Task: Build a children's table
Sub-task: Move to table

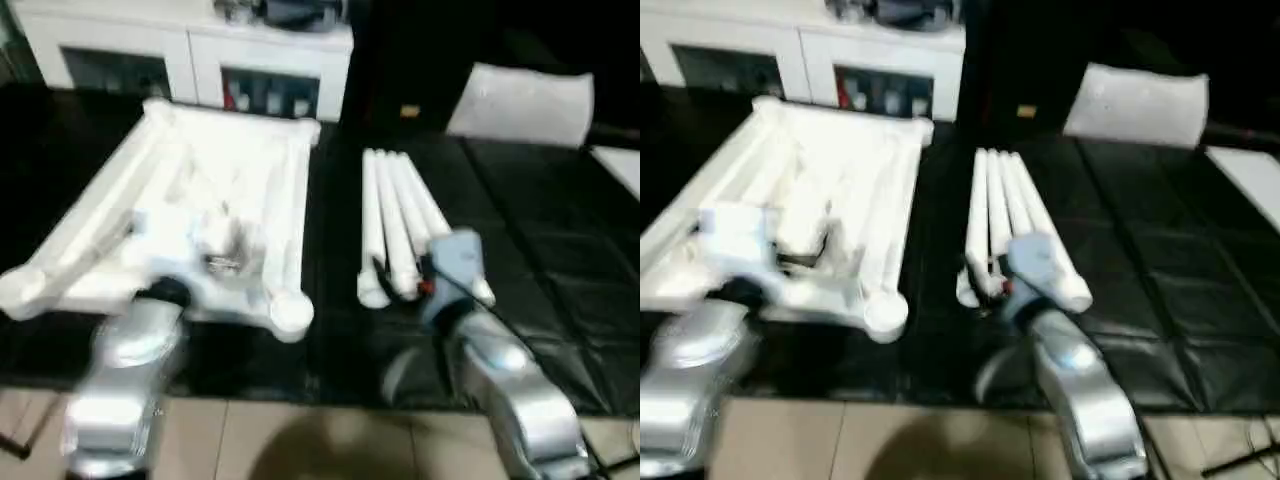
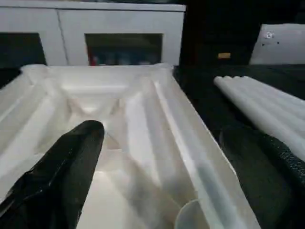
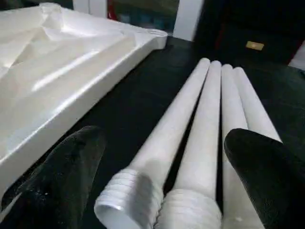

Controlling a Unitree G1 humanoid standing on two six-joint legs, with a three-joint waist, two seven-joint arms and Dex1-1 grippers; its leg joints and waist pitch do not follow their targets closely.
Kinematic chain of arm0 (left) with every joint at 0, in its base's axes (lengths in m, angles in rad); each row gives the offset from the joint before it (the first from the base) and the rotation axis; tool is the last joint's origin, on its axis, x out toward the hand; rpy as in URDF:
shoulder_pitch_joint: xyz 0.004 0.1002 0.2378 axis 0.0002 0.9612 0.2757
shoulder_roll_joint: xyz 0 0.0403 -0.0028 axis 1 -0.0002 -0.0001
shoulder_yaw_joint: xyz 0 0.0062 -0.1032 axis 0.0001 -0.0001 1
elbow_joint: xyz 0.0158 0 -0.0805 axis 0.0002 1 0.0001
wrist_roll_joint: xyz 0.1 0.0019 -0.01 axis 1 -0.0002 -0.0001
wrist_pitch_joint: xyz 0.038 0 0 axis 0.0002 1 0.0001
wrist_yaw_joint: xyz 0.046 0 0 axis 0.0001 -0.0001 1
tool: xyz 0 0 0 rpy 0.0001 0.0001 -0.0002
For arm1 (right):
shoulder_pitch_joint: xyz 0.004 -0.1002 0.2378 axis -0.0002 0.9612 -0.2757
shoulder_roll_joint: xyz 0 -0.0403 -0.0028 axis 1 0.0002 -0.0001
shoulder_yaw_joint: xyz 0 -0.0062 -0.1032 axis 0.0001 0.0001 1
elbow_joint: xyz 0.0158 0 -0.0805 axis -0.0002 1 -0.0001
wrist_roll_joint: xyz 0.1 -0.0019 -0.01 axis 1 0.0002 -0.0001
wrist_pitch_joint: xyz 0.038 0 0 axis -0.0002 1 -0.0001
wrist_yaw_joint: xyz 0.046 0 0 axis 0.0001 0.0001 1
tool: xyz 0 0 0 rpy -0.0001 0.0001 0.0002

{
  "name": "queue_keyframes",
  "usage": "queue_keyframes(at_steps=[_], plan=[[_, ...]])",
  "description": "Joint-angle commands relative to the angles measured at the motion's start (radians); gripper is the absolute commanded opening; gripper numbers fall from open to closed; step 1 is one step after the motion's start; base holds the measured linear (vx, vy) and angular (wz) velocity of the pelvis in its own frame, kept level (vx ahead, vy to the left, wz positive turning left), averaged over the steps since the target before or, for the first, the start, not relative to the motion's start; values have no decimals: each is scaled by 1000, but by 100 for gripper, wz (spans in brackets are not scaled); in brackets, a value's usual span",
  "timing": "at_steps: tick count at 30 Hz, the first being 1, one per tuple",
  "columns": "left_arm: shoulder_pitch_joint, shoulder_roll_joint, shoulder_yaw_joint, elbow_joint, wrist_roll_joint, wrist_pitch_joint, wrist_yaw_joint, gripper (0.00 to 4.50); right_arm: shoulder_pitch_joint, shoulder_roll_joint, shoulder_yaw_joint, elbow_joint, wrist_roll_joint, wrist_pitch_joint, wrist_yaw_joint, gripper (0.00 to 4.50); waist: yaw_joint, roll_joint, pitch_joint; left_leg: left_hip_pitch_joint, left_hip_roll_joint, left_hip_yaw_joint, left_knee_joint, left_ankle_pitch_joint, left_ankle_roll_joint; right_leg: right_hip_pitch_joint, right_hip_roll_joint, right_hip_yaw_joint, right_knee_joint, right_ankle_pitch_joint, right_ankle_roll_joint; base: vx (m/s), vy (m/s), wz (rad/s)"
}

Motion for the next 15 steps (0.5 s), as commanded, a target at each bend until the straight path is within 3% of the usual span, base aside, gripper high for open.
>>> queue_keyframes(at_steps=[1, 2, 3, 4, 5, 6, 7, 8, 9, 10, 11, 12, 13, 14, 15], plan=[[0, -5, -10, 12, -8, -11, 3, 446, 2, 0, -9, -18, -2, -10, 3, 450, -17, 34, -59, 47, 57, -40, -85, 343, 208, 24, -17, 11, -14, 147, -225, 109, -29, 2], [3, -9, -11, 12, -9, -12, 3, 446, 4, -1, -8, -21, -4, -9, 1, 450, -44, 41, -62, 140, 99, -106, -83, 401, 340, -71, -17, -9, 30, 64, -167, 117, -36, 7], [4, -10, -11, 13, -9, -12, 2, 446, 5, -1, -8, -23, -4, -8, 0, 450, -58, 30, -68, 173, 126, -132, -81, 422, 406, -109, -31, -2, 50, 21, -124, 117, -36, 7], [6, -12, -10, 13, -8, -14, 2, 446, 7, -2, -8, -26, -4, -7, -2, 450, -53, 30, -46, 150, 137, -125, -91, 348, 462, -117, -59, 21, 52, -6, -77, 53, -28, 8], [7, -13, -10, 13, -7, -15, 1, 446, 8, -3, -7, -28, -4, -7, -3, 450, -52, 16, -43, 129, 110, -102, -85, 304, 446, -97, -70, 37, 23, 24, -86, 0, 0, 0], [8, -14, -10, 14, -7, -16, 2, 446, 10, -3, -8, -30, -4, -7, -5, 450, -22, -17, -40, 19, -6, -9, -26, 221, 352, 21, -92, 102, -44, 128, -124, 0, 0, 0], [7, -17, -10, 15, -5, -17, 2, 446, 11, -3, -9, -32, -3, -7, -6, 450, 16, -19, -43, -73, -15, 5, 43, 107, 246, 122, -172, 180, -101, 62, -207, 0, 0, 0], [5, -19, -9, 18, -4, -18, 2, 446, 12, -3, -10, -33, -1, -6, -7, 450, 31, -13, -37, -96, 17, -4, 55, 88, 122, 133, -175, 168, -103, 37, -265, 0, 0, 0], [5, -19, -10, 18, -3, -20, 2, 446, 15, -4, -10, -32, -2, -8, -7, 450, 35, -8, -36, -101, 19, -2, 40, 101, 81, 133, -149, 149, -96, 51, -277, 0, 0, 0], [5, -19, -10, 18, -3, -20, 2, 446, 15, -4, -10, -32, -2, -8, -7, 450, 32, 21, -27, -82, 41, 0, -21, 133, 43, 110, -109, 99, -94, 22, -283, 0, 0, 0], [6, -16, -11, 18, -4, -22, 0, 446, 20, -5, -10, -32, -2, -8, -4, 450, 11, 48, -18, -57, 68, -9, -89, 116, 42, 91, -52, 32, -80, -74, -230, 72, 27, 1], [7, -12, -13, 19, -4, -26, -2, 446, 22, -4, -10, -33, -4, -8, 0, 450, -17, 64, -42, 69, 115, -68, -104, 104, 127, 4, -8, 1, -6, -46, -172, 72, 27, 1], [7, -10, -12, 19, -4, -27, -4, 446, 23, -5, -9, -32, -5, -8, 2, 450, -44, 60, -45, 96, 138, -111, -118, 88, 207, -25, -10, -5, 32, -60, -141, 124, 10, 1], [9, -8, -11, 19, -5, -28, -6, 446, 23, -7, -8, -32, -6, -8, 5, 450, -48, 65, -53, 145, 157, -151, -108, 113, 363, -84, -23, -1, 75, -84, -56, 107, -14, 0], [9, -6, -10, 19, -5, -29, -8, 446, 21, -8, -8, -31, -7, -9, 7, 450, -54, 57, -57, 145, 165, -158, -105, 156, 425, -104, -33, 6, 93, -72, -21, 107, -14, 0]])
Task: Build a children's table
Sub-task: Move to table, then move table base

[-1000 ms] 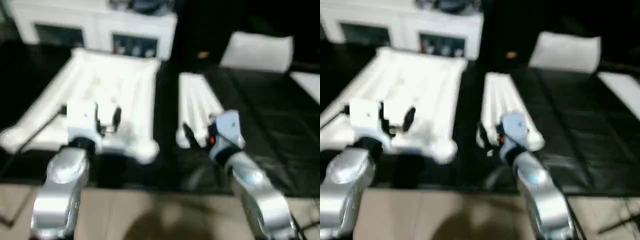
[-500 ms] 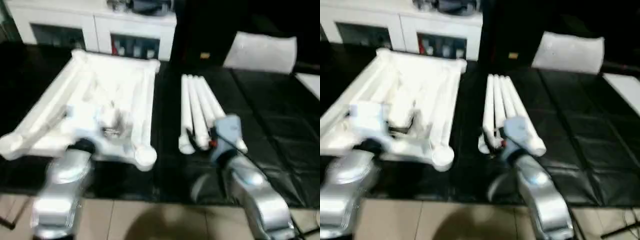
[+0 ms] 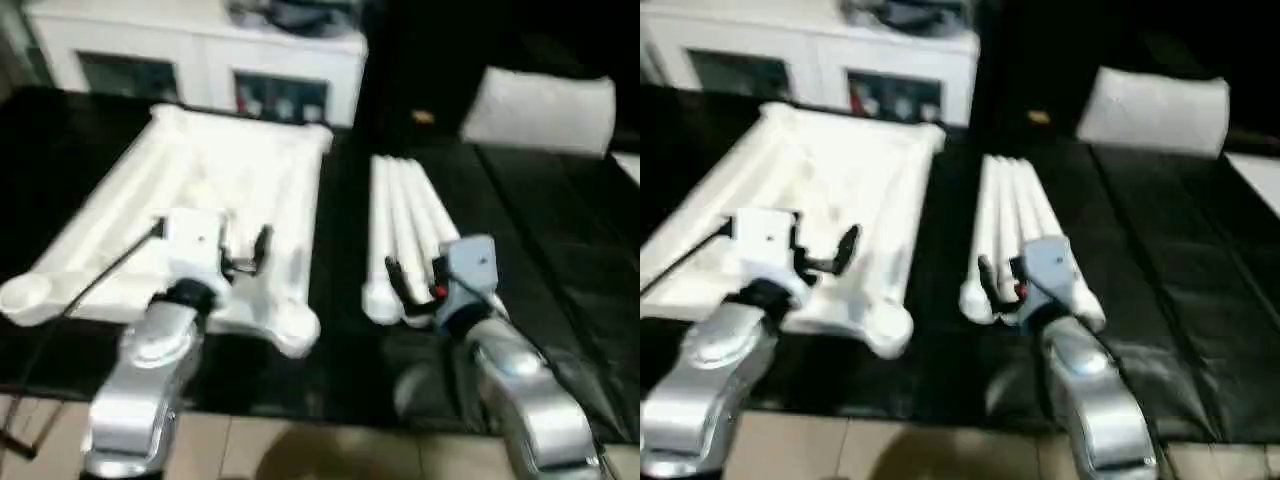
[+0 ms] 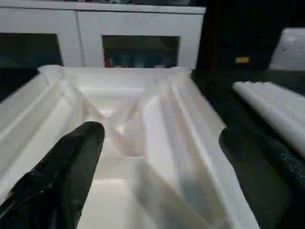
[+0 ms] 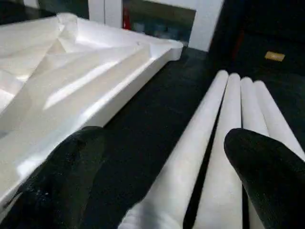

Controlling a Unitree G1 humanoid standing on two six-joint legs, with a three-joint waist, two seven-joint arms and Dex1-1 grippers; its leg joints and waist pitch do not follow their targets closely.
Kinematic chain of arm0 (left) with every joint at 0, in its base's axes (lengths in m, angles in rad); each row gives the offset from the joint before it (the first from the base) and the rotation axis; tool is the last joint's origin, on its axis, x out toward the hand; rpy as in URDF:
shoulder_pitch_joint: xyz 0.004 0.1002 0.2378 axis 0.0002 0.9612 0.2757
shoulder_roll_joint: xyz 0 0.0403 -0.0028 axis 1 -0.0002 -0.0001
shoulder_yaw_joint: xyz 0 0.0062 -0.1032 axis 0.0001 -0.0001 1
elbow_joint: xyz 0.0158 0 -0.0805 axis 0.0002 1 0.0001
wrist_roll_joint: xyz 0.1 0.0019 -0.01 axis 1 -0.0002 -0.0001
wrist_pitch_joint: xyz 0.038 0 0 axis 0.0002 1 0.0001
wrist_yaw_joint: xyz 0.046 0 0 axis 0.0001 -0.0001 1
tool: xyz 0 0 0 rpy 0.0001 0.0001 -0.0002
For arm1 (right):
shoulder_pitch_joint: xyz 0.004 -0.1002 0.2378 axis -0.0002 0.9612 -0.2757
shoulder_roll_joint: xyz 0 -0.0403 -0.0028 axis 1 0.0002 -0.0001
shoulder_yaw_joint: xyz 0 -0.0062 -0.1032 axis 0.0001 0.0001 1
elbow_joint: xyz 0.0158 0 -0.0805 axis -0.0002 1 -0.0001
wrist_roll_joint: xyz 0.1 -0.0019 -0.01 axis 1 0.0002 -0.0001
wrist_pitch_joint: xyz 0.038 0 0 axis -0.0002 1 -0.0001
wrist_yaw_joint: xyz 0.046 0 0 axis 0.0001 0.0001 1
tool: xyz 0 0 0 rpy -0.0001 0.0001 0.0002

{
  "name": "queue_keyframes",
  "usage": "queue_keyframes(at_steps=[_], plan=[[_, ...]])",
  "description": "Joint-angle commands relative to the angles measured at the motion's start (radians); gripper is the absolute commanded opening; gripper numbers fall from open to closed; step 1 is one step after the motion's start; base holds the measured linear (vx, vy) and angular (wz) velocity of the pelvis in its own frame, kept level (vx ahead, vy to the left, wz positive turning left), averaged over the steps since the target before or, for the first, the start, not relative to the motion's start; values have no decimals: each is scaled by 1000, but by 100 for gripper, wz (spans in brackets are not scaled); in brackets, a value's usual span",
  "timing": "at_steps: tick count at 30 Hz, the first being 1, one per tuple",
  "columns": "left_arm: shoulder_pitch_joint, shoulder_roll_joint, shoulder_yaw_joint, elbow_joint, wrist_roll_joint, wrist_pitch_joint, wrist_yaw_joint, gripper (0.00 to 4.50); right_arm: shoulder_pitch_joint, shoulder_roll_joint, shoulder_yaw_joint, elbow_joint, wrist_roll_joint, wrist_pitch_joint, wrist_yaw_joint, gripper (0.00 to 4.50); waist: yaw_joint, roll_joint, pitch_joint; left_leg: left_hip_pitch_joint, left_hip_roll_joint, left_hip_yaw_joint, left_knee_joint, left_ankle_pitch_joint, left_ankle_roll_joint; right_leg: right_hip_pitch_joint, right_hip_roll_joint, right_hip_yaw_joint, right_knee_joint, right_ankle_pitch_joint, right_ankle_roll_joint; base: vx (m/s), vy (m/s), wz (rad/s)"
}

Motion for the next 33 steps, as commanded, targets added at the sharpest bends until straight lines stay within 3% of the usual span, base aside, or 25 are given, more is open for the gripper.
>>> queue_keyframes(at_steps=[1, 2, 3, 4, 5, 6, 7, 8, 9, 10, 11, 12, 13, 14, 15, 17, 19, 23, 26, 29, 30, 33], plan=[[-9, -13, -30, -6, -6, -7, -14, 446, 1, -25, -35, -10, -2, -5, 2, 450, -27, 29, -39, 112, 152, -110, -114, 163, 496, -112, -54, 24, 6, 7, 53, 0, 0, 0], [-9, -13, -29, -5, -4, -8, -17, 446, -2, -28, -36, -10, 1, -4, 2, 450, -28, 17, -34, 90, 125, -80, -116, 121, 473, -97, -61, 35, -27, 41, 41, 0, 0, 0], [-10, -12, -29, -4, -2, -8, -19, 446, -6, -32, -38, -9, 4, -4, 2, 450, -17, -25, -33, 23, 39, 4, -83, -15, 338, -27, -93, 82, -131, 60, 20, 0, 0, 0], [-12, -8, -29, -2, -9, 2, -28, 446, -11, -33, -39, -7, 7, -3, 6, 450, 24, -26, -22, -38, -8, 27, -6, -43, 230, 56, -177, 166, -201, -128, -74, 25, -80, 1], [-15, -3, -30, -1, -18, 14, -39, 446, -15, -33, -40, -5, 10, -2, 10, 450, 43, -29, -36, -80, 20, 7, 22, 54, 136, 96, -202, 174, -195, -174, -124, 19, -56, -9], [-17, 4, -31, 0, -22, 19, -47, 446, -19, -36, -40, -4, 10, -2, 13, 450, 48, -22, -36, -78, 28, 6, -7, 110, 98, 84, -175, 155, -177, -97, -141, 19, -56, -9], [-21, 16, -34, 2, -28, 29, -64, 446, -26, -40, -39, -2, 10, -1, 19, 450, 37, -3, -38, -50, 47, 14, -73, 219, 46, 42, -102, 95, -131, 138, -144, 0, 0, 0], [-23, 21, -36, 3, -32, 32, -72, 446, -29, -41, -41, -1, 11, 1, 23, 450, 28, 1, -33, -51, 49, 10, -84, 257, 46, 32, -78, 77, -113, 232, -127, 79, -22, -1], [-24, 25, -37, 3, -35, 34, -76, 446, -30, -41, -42, -1, 13, 2, 26, 450, 27, 14, -53, -10, 60, 6, -71, 350, 46, 8, -66, 71, -89, 408, -114, 79, -22, -1], [-29, 45, -39, 8, -43, 39, -102, 446, -37, -43, -48, 4, 14, -12, 30, 450, 23, 19, -63, -19, 56, -8, -63, 508, 32, 16, -59, 69, -70, 573, -116, 58, -2, 2], [-36, 76, -43, 16, -61, 47, -150, 446, -48, -52, -51, 11, 16, -28, 42, 450, 29, 15, -65, 0, 52, -2, -51, 592, 12, -7, -52, 69, -73, 645, -107, 0, 0, 0], [-39, 93, -47, 20, -61, 47, -170, 446, -52, -58, -50, 15, 18, -36, 49, 450, 30, 15, -62, -4, 49, -1, -53, 581, 1, -4, -53, 70, -73, 636, -103, 0, 0, 0], [-39, 106, -50, 22, -64, 44, -190, 446, -55, -63, -49, 17, 19, -40, 55, 450, 32, 18, -51, -15, 49, 5, -67, 467, -32, 1, -60, 69, -86, 562, -101, 0, 0, 0], [-42, 188, -72, 44, -67, -7, -303, 446, -71, -98, -37, 25, 14, -51, 90, 450, 34, 17, -44, -15, 59, 7, -80, 302, -65, 4, -72, 71, -99, 448, -103, 0, 0, 0], [-43, 202, -76, 49, -67, -19, -321, 446, -74, -104, -35, 26, 12, -51, 96, 450, 33, 19, -36, -16, 62, 8, -94, 147, -89, 5, -76, 74, -109, 324, -99, 0, 0, 0], [-45, 234, -76, 66, -77, -48, -371, 446, -79, -120, -30, 22, 22, -39, 126, 450, 32, 18, -30, -15, 68, 7, -106, 17, -93, 5, -85, 78, -118, 220, -103, -61, -3, -3], [-48, 300, -78, 99, -87, -101, -462, 446, -84, -152, -17, 9, 59, -6, 205, 450, 32, 19, -27, -15, 70, 8, -112, -45, -75, 0, -87, 80, -124, 138, -109, -72, -9, -2], [-47, 424, -99, 164, -101, -151, -643, 446, -87, -228, 39, -6, 94, 20, 342, 450, 34, 22, -21, -16, 74, 10, -121, -116, -41, -10, -96, 87, -137, -3, -118, -33, -11, 0], [-50, 497, -116, 202, -118, -156, -749, 411, -85, -264, 69, -9, 100, 13, 392, 450, 36, 21, -20, -16, 75, 13, -123, -127, -40, -16, -96, 88, -139, -45, -123, 0, 0, 0], [-56, 530, -111, 231, -155, -155, -833, 386, -84, -284, 82, -17, 109, 16, 428, 450, 38, 18, -24, -16, 77, 19, -123, -88, -34, -19, -96, 88, -135, -9, -138, 0, 0, 0], [-60, 546, -120, 241, -155, -156, -856, 377, -84, -288, 82, -20, 115, 23, 436, 450, 40, 23, -24, -15, 78, 19, -124, -77, -33, -22, -94, 86, -132, 13, -148, 0, 0, 0], [-81, 606, -161, 279, -140, -156, -938, 365, -91, -303, 85, -23, 136, 35, 471, 450, 42, 19, -25, -16, 76, 19, -124, -59, -26, -20, -92, 85, -127, 54, -152, 0, 0, 0]])
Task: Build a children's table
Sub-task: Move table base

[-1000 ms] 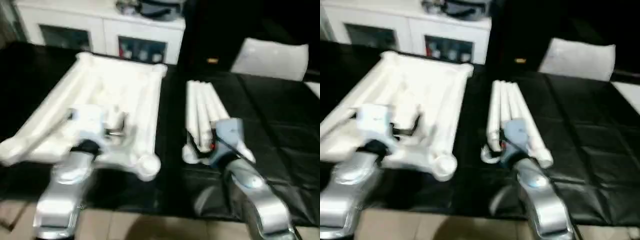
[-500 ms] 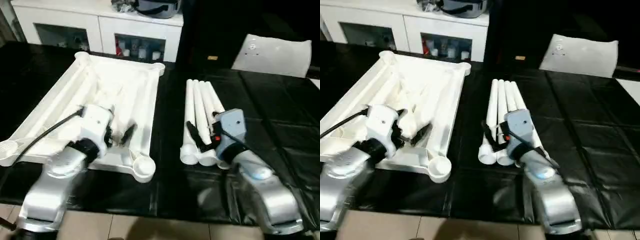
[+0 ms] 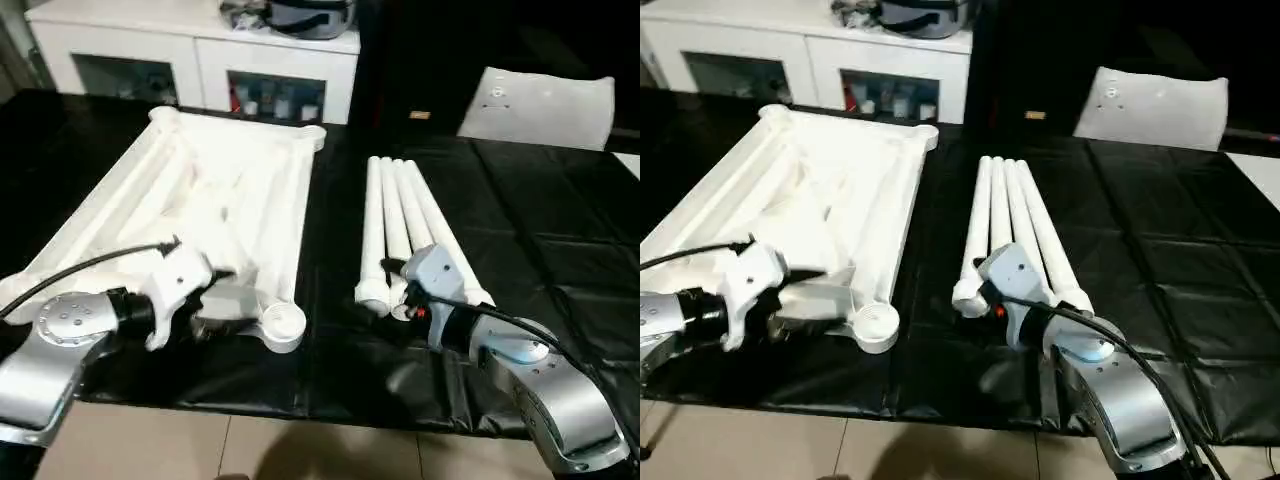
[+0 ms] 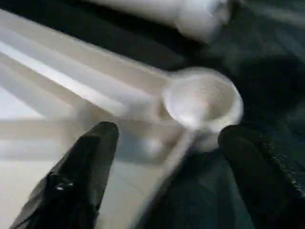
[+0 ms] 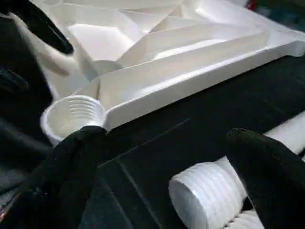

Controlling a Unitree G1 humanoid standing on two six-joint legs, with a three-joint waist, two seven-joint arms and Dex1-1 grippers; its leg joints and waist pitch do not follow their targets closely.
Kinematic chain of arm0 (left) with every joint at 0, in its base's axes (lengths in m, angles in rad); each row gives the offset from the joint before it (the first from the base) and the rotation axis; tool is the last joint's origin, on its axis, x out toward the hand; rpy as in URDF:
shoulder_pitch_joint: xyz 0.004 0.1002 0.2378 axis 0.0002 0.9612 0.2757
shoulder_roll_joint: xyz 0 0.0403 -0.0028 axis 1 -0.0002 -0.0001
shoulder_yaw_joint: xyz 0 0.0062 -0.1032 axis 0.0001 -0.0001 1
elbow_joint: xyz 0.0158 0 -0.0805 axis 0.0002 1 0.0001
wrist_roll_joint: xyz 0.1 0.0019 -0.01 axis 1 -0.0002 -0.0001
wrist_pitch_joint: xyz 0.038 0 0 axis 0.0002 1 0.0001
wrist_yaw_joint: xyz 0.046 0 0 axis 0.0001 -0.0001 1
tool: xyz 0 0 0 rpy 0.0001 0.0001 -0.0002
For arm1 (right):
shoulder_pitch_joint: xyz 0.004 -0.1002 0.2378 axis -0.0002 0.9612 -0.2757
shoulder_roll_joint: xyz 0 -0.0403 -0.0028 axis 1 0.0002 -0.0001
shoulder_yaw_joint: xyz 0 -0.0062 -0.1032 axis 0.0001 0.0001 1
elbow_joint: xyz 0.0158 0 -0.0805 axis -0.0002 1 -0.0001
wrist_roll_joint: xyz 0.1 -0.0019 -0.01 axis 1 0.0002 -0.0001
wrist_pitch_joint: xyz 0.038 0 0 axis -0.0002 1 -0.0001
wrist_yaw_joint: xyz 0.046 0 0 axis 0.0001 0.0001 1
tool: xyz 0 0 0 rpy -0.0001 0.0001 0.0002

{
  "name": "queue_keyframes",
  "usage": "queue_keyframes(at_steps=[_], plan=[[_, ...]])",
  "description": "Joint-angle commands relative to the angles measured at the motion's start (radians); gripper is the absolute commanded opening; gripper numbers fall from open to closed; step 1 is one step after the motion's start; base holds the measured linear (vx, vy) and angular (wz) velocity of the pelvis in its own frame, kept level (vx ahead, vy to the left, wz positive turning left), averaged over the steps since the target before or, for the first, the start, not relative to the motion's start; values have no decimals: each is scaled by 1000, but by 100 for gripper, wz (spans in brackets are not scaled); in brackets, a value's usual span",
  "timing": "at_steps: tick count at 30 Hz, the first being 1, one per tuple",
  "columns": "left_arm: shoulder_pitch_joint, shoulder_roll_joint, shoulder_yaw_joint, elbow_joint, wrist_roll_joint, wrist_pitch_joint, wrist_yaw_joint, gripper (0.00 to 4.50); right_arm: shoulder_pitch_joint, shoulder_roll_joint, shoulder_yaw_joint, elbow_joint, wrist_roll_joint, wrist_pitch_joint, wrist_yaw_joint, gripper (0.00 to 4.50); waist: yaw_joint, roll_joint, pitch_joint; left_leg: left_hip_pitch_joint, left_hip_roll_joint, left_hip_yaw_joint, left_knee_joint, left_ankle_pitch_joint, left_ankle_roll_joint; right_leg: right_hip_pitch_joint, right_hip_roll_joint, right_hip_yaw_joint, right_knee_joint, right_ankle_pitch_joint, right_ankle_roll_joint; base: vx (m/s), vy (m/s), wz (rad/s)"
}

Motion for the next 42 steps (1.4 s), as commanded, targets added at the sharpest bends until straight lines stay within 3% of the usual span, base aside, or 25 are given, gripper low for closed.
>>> queue_keyframes(at_steps=[1, 5, 8, 14, 31, 42], plan=[[-36, 24, -33, 32, 25, -18, -52, 354, -24, -28, 9, -30, 29, 16, 50, 450, 1, 16, -39, 0, 66, -2, -88, -108, 20, 29, -95, 54, -78, -17, -184, 0, 0, 0], [-63, 30, -62, 77, 55, -56, -78, 321, -21, -49, 20, -46, 51, 25, 89, 450, 2, 15, -41, 0, 69, -1, -85, -73, 29, 33, -100, 54, -75, 18, -195, 0, 0, 0], [-111, 28, -102, 146, 113, -106, -85, 287, -16, -67, 33, -58, 51, 27, 117, 450, 4, 14, -40, 1, 68, 1, -86, -82, 28, 32, -99, 55, -78, -4, -192, 0, 0, 0], [-183, 20, -148, 250, 152, -162, -124, 238, -5, -105, 59, -79, 77, 50, 171, 450, 4, 13, -40, 0, 70, 0, -86, -71, 22, 34, -102, 56, -77, 9, -197, 0, 0, 0], [-253, 22, -189, 344, 173, -197, -218, 116, 6, -146, 97, -88, 92, 41, 240, 450, 7, 7, -39, 0, 75, 1, -88, -80, 22, 32, -106, 55, -78, -5, -211, 0, 0, 0], [-293, -3, -219, 398, 230, -197, -192, 52, -3, -149, 101, -83, 97, 36, 254, 450, 17, 11, -39, 3, 78, 2, -90, -96, 4, 31, -109, 57, -79, -22, -210, 0, 0, 0]])
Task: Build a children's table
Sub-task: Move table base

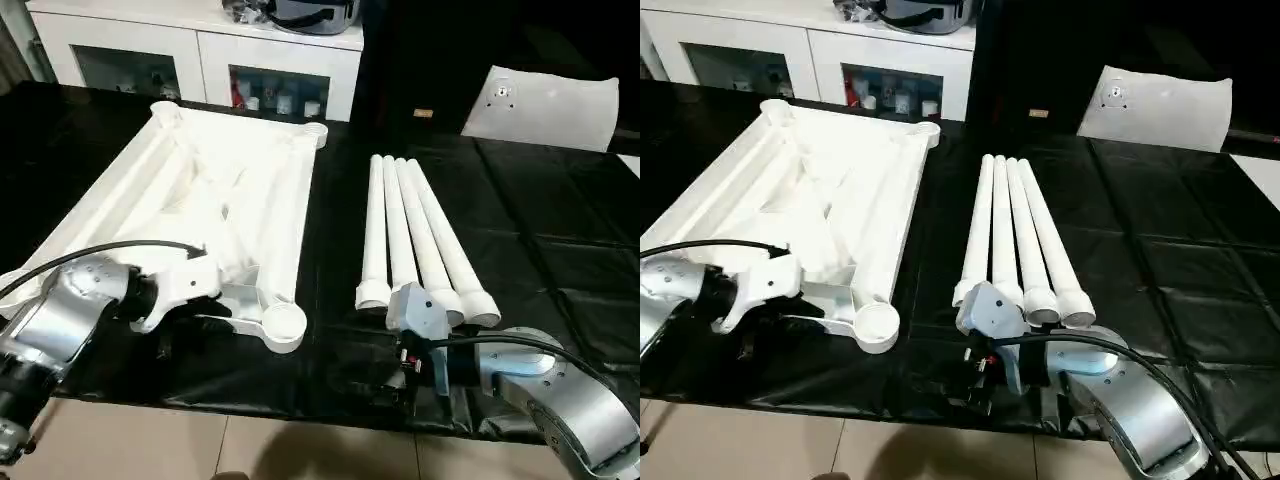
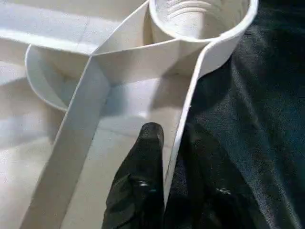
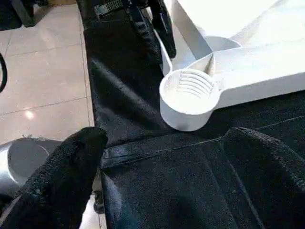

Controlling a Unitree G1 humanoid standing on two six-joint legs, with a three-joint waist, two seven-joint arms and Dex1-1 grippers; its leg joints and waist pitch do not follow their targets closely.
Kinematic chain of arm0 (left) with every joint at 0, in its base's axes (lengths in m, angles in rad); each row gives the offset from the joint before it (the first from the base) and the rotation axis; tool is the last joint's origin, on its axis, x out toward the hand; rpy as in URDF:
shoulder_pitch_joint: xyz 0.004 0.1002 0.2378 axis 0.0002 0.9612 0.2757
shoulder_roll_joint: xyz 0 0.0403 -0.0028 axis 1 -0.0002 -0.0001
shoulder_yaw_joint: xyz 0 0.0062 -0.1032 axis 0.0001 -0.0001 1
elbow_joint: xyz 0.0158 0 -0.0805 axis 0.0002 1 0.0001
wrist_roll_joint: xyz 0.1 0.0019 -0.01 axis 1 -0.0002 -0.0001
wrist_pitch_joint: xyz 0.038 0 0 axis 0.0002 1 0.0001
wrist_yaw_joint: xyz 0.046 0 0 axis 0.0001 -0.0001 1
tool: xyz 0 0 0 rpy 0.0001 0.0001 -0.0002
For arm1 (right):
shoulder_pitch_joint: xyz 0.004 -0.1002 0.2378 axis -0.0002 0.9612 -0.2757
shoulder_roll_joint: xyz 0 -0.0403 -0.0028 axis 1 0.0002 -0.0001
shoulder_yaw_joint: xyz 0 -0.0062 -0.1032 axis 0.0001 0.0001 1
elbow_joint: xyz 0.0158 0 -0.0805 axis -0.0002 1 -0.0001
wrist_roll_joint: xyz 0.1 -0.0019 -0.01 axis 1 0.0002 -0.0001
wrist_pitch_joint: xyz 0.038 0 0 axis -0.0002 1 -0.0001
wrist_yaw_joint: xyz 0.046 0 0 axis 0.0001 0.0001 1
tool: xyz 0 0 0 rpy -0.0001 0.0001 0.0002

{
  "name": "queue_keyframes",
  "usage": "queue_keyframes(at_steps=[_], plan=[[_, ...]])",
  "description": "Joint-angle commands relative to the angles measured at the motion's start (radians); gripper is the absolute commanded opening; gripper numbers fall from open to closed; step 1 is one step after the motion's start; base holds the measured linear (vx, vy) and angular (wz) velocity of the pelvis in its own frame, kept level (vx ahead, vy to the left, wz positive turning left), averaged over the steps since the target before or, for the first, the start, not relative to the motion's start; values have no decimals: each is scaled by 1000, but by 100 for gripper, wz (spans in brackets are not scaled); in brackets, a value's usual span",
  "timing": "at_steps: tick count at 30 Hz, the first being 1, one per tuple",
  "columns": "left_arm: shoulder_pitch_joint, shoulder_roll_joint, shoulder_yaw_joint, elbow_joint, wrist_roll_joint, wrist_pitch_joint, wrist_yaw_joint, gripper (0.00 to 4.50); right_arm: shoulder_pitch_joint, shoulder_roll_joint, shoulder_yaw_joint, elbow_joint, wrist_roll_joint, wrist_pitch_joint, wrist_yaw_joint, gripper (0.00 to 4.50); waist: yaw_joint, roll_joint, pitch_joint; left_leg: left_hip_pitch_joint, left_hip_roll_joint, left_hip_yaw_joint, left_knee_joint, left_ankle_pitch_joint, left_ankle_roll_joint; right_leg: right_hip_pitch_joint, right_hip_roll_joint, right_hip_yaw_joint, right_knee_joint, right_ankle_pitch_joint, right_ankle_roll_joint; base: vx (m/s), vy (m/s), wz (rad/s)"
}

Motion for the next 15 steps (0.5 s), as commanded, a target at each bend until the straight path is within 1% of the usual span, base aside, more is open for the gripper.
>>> queue_keyframes(at_steps=[1, 2, 4, 5, 6, 7, 8, 10, 11, 12, 13, 14, 15], plan=[[-11, -23, 3, 12, 20, 19, 52, 46, -12, -8, -5, 4, 9, -5, 9, 450, 1, 18, -41, 1, 75, -4, -87, -100, 4, 32, -108, 56, -77, -23, -211, 0, 0, 0], [-15, -41, 11, 12, 20, 22, 81, 44, -12, -5, -7, 6, 7, -9, 7, 450, 2, 19, -41, 1, 76, -4, -87, -101, 3, 32, -109, 56, -77, -24, -212, 0, 0, 0], [-22, -63, 21, 18, 26, 23, 124, 34, -13, 0, -8, 9, 4, -12, 1, 450, 2, 16, -44, -3, 75, -4, -84, -79, 7, 36, -110, 56, -75, 10, -217, 0, 0, 0], [-26, -85, 26, 26, 38, 15, 167, 28, -13, 4, -7, 11, 3, -15, -4, 450, 2, 16, -45, -4, 75, -4, -83, -73, 8, 37, -109, 56, -74, 19, -217, 0, 0, 0], [-32, -110, 30, 42, 52, -1, 211, 25, -15, 10, -6, 14, 1, -17, -10, 450, 1, 13, -45, -5, 73, -4, -82, -65, 14, 39, -109, 56, -75, 24, -214, 0, 0, 0], [-34, -116, 31, 48, 54, -7, 219, 16, -15, 12, -5, 14, 0, -17, -12, 450, 1, 13, -45, -4, 73, -3, -81, -62, 15, 38, -108, 56, -76, 23, -212, 0, 0, 0], [-34, -116, 31, 48, 54, -7, 219, 16, -15, 12, -5, 14, 0, -17, -12, 450, 1, 13, -46, -5, 73, -4, -81, -57, 15, 39, -109, 56, -75, 26, -211, 0, 0, 0], [-43, -134, 32, 82, 47, -95, 207, 7, -18, 17, -4, 18, 0, -22, -16, 450, -2, 9, -47, -6, 71, -4, -80, -40, 20, 41, -106, 55, -74, 43, -204, 0, 0, 0], [-45, -138, 34, 87, 41, -113, 201, 5, -18, 17, -4, 19, -1, -23, -16, 450, -3, 9, -47, -6, 71, -4, -80, -33, 22, 41, -108, 56, -74, 51, -203, 0, 0, 0], [-45, -138, 34, 87, 41, -113, 201, 2, -18, 17, -4, 19, -1, -23, -16, 450, -3, 9, -48, -5, 71, -3, -79, -28, 23, 40, -106, 55, -73, 59, -204, 0, 0, 0], [-45, -152, 42, 89, 15, -140, 179, 2, -19, 19, -4, 21, -1, -24, -16, 450, -3, 11, -48, -4, 72, -3, -79, -26, 26, 38, -106, 54, -72, 69, -209, 0, 0, 0], [-43, -157, 42, 86, 4, -153, 161, 2, -20, 20, -4, 23, -1, -25, -17, 450, -1, 9, -49, -3, 75, -2, -78, -19, 29, 38, -107, 54, -71, 85, -214, 0, 0, 0], [-43, -161, 41, 83, -7, -167, 141, 2, -21, 21, -4, 25, -2, -27, -16, 450, 0, 10, -50, -3, 75, -2, -77, -10, 30, 38, -107, 53, -69, 96, -216, 0, 0, 0]])
